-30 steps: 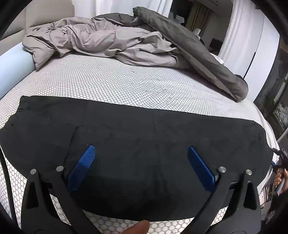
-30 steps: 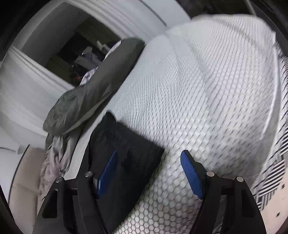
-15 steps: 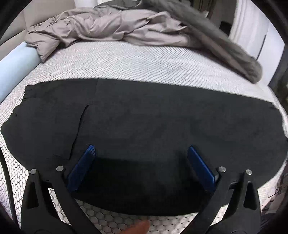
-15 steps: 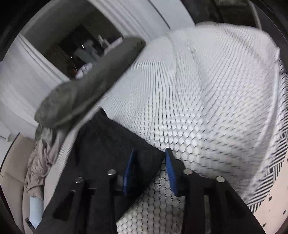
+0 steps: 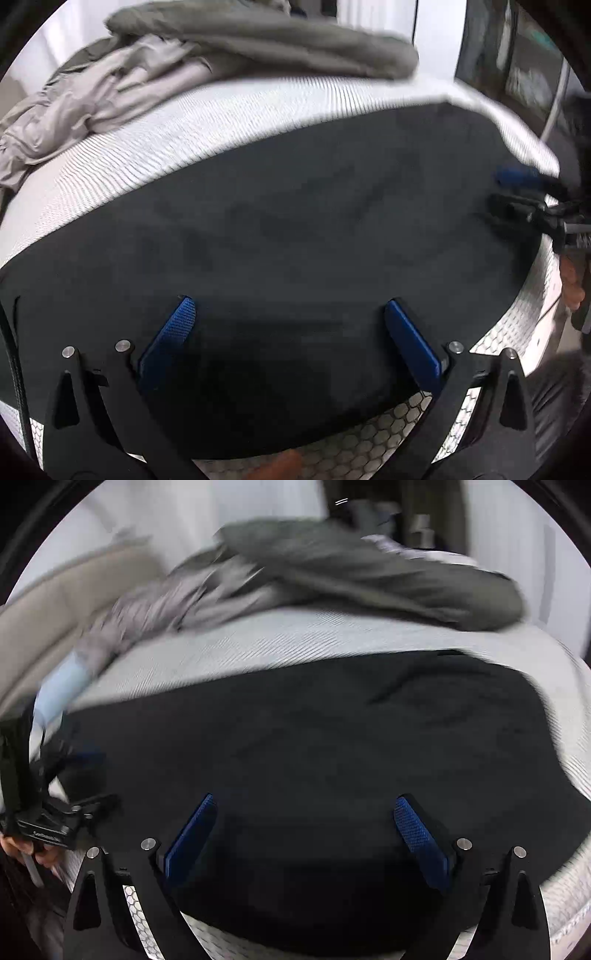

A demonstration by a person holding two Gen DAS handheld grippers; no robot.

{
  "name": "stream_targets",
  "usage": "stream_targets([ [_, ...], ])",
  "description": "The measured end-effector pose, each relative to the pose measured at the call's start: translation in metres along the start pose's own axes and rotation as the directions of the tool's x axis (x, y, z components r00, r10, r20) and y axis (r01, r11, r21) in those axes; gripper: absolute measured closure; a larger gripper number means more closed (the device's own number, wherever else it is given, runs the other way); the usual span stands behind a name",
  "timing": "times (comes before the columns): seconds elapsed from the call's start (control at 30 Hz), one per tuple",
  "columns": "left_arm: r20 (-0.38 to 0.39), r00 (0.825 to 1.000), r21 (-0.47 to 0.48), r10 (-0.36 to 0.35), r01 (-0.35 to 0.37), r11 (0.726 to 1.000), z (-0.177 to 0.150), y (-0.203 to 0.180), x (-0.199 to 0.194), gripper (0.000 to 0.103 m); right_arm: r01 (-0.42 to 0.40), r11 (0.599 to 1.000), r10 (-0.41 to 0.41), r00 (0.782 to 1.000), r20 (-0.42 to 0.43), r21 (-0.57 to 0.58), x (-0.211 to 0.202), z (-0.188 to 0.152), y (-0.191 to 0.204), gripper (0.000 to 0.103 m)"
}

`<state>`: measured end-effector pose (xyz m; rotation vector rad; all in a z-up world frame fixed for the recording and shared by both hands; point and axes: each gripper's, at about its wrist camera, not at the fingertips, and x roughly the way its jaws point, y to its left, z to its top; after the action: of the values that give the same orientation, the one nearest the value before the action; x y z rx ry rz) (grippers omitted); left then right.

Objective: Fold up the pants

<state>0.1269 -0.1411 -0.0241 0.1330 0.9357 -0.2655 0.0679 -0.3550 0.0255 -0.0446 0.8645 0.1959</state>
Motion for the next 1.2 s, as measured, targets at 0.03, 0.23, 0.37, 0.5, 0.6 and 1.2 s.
stream_targets([
  [0.03, -0.022, 1.000, 0.002, 0.007, -0.007, 1.000, -0.001, -0.002, 0.005, 0.001, 0.002, 0.998, -0.003, 1.000, -0.028, -0.066, 0.009, -0.004, 0.013, 0.005],
  [0.23, -0.051, 0.998, -0.021, -0.027, 0.026, 0.999, -0.014, 0.016, 0.006, 0.000, 0.113, 0.968, -0.126, 0.991, -0.044, -0.223, 0.018, -0.036, -0.007, 0.005],
  [0.37, -0.060, 0.998, -0.041, -0.016, 0.013, 0.999, -0.019, 0.043, 0.002, 0.000, 0.449, 0.892, -0.451, 0.892, -0.044, -0.042, 0.008, -0.041, -0.095, 0.004],
  [0.5, -0.058, 0.998, -0.087, -0.007, 0.002, 0.996, -0.013, 0.064, -0.003, 0.000, 0.410, 0.903, -0.407, 0.912, -0.051, 0.131, -0.001, -0.042, -0.140, 0.004],
  [0.6, -0.001, 0.999, -0.109, -0.035, 0.035, 0.993, -0.014, 0.068, -0.023, 0.001, 0.420, 0.900, -0.424, 0.905, 0.014, 0.114, -0.016, -0.023, -0.119, 0.004],
  [1.2, -0.111, 0.993, -0.030, 0.031, -0.034, 0.999, 0.026, 0.078, 0.012, 0.000, 0.308, 0.946, -0.317, 0.944, -0.092, -0.097, 0.063, 0.020, -0.091, 0.005],
])
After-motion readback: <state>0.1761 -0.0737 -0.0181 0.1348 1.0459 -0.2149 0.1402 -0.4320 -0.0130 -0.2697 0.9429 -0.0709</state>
